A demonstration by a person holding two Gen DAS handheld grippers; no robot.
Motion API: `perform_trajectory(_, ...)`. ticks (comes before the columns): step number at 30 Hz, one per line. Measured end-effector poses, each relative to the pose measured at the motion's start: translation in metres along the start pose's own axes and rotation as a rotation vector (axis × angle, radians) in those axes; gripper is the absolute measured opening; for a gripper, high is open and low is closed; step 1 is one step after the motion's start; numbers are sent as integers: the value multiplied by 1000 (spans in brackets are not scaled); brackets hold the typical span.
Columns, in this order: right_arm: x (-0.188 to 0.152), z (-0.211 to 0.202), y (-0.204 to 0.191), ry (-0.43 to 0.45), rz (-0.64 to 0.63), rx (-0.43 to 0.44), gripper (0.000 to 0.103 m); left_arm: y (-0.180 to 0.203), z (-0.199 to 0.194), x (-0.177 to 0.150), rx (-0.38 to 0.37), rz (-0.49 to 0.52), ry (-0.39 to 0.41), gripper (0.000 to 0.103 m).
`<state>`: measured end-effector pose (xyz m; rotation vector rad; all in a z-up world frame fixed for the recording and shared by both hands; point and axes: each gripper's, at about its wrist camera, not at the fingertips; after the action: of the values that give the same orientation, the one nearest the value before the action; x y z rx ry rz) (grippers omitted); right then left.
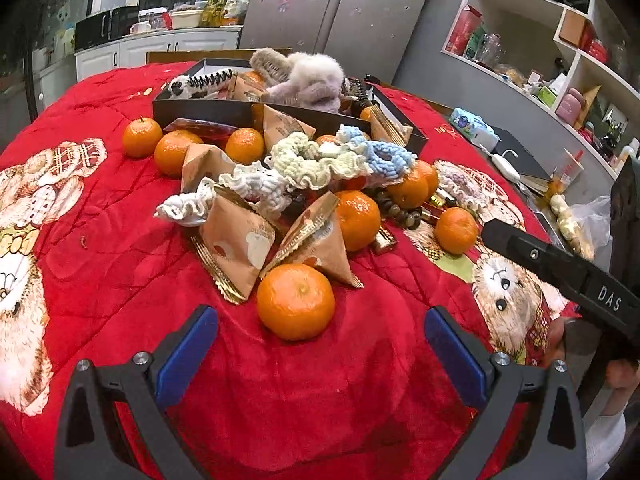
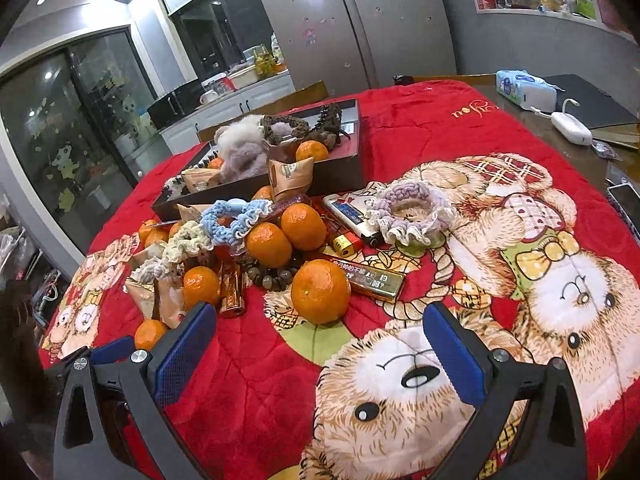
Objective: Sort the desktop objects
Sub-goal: 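Move both tools toward oranges at the front of the pile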
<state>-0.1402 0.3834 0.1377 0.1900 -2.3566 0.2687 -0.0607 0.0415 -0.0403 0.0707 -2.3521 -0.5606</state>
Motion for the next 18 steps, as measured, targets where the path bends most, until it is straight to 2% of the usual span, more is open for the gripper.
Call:
perform_trajectory(3,0,9,-3,-5,-18,-4,103,-2,6,3,1,-4,-6,103)
perform_trajectory(8,1,28,-6,-94,-46,37,103,-1,13,8,12,3,-11,103)
perform_trajectory(14,8,35,-5,-90,-38,20,103,0,23,15,32,26,-34,103)
perform_trajectory(18,11,40,-2,-98,-18,30,103,7,31,15,82,60,-58,103)
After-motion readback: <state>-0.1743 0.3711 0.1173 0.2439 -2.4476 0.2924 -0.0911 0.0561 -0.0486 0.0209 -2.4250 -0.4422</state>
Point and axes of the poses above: each gripper's, at about its wrist camera, not at the fingertips, and z roughly the way its jaws point, y to its right, x to its top, and after that the axes turned 12 degrees about -x, right-handed
